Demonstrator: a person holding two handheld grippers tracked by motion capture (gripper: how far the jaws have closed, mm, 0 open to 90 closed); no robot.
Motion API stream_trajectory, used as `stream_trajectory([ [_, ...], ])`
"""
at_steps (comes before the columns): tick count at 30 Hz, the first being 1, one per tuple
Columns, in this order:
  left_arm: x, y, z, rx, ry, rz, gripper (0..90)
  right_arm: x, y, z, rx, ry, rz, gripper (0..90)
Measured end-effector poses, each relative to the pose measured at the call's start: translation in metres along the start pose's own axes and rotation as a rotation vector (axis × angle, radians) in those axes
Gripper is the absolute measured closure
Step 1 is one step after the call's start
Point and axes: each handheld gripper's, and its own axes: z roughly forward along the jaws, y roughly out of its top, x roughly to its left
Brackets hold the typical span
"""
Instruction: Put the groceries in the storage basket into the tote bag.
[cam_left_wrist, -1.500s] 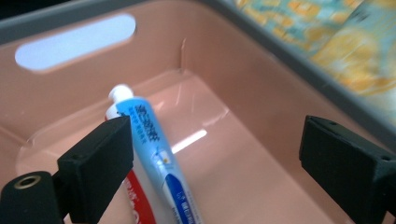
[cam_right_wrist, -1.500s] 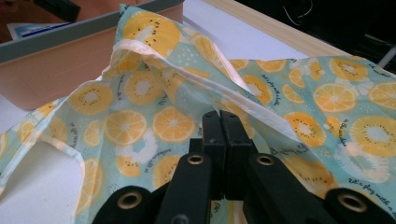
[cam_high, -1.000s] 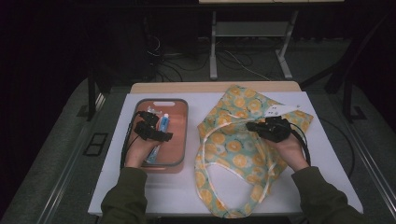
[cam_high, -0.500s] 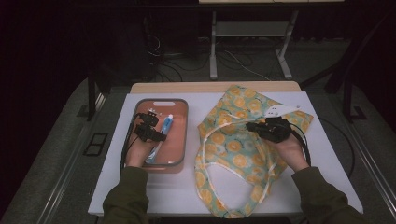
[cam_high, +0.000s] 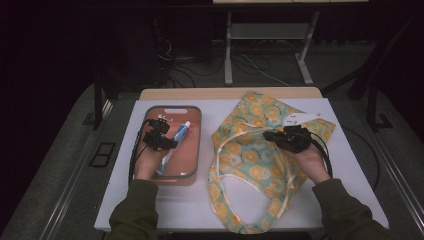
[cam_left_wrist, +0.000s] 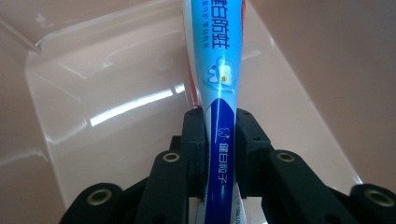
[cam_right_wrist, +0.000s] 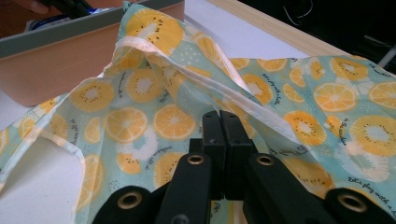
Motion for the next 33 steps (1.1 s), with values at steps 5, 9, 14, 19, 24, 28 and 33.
stream_trajectory([
  [5, 0.002, 0.004, -0.015, -0.063, -0.059, -0.007, 75.9, -0.001, 0.0, 0.0, -0.003, 0.0, 0.005, 89.6],
  [9, -0.003, 0.008, -0.034, -0.116, -0.102, 0.02, 75.9, -0.001, 0.0, 0.0, -0.002, -0.003, 0.005, 89.6],
  [14, -0.01, 0.012, -0.052, -0.168, -0.151, 0.058, 76.0, -0.001, 0.0, -0.001, -0.002, -0.004, 0.006, 89.6],
  [19, -0.025, 0.015, -0.066, -0.212, -0.207, 0.111, 76.1, -0.002, 0.0, 0.0, -0.001, -0.004, 0.008, 89.6],
  [24, -0.045, 0.02, -0.076, -0.246, -0.264, 0.147, 76.2, -0.002, 0.0, 0.0, -0.001, -0.004, 0.012, 89.6],
  [28, -0.066, 0.026, -0.08, -0.257, -0.309, 0.192, 76.2, -0.003, -0.001, 0.0, -0.001, -0.004, 0.013, 89.6],
  [33, -0.092, 0.03, -0.076, -0.251, -0.374, 0.229, 76.2, -0.003, 0.0, -0.002, -0.005, -0.005, 0.013, 89.6],
])
